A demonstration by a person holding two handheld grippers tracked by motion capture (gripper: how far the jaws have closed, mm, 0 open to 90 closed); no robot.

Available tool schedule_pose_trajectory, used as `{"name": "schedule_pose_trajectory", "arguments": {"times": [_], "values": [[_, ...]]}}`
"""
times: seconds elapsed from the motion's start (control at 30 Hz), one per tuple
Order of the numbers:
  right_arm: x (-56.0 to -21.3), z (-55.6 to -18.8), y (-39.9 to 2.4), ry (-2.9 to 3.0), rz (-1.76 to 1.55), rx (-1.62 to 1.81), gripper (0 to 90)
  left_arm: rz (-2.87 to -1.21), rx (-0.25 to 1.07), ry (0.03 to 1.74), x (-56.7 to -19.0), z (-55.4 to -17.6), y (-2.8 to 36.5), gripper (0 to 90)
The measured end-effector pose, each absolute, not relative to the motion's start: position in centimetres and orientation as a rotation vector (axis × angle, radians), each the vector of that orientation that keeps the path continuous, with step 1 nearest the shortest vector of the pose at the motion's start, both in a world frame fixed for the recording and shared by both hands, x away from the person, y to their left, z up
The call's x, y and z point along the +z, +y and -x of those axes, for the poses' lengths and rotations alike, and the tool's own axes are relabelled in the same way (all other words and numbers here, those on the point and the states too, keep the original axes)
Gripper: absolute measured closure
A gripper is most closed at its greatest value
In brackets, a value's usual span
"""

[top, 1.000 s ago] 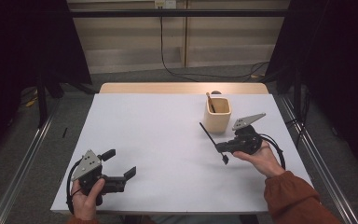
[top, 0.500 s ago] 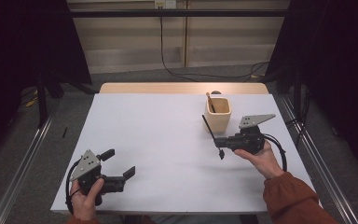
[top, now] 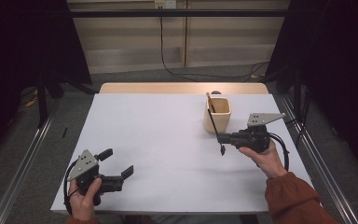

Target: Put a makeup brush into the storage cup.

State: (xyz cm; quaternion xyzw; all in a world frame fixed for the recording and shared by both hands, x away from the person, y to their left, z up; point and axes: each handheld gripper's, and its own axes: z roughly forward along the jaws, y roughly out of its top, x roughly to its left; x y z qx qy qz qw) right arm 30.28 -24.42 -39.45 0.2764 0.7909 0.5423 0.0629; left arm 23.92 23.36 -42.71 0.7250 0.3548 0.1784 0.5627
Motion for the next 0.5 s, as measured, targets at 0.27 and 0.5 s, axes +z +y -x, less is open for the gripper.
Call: {"name": "schedule_pose_trajectory", "arguments": {"times": [0.27,0.5], "values": [[-38.8,-29.2,-23.4,2.412,-0.761,1.674,86.3,-1.705,0.417,0.825,-42.5,-23.8,23.5,1.4],[-38.5,-28.7,-22.9,2.447,-0.716,1.686,86.3,-1.709,0.393,0.785,-42.0,-23.6,23.1,1.4]]}}
